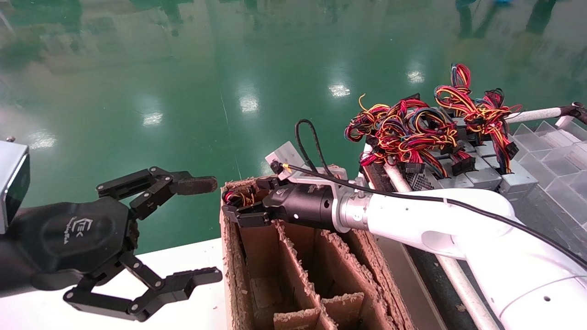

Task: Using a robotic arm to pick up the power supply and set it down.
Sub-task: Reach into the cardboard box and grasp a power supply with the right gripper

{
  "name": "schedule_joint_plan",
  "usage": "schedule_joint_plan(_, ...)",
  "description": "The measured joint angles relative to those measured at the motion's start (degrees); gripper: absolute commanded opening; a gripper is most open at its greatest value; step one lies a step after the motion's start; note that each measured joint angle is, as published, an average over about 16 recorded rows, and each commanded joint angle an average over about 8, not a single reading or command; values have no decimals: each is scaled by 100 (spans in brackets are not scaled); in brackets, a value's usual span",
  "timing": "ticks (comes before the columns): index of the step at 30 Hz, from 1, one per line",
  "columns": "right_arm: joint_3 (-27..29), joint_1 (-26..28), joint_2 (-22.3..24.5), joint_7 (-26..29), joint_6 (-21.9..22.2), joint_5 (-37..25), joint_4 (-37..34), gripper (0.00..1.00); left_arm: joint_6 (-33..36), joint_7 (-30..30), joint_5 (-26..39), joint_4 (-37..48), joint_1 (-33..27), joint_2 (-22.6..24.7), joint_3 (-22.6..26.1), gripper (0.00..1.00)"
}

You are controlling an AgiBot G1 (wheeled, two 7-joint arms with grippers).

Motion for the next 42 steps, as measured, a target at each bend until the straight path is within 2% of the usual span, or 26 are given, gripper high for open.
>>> schedule_joint_plan(29,-868,58,-37,-348,509,1080,-278,0,0,0,0,0,0,0,0,100)
schedule_joint_plan(42,-1126,100,-8,-647,552,1648,-363,0,0,0,0,0,0,0,0,100)
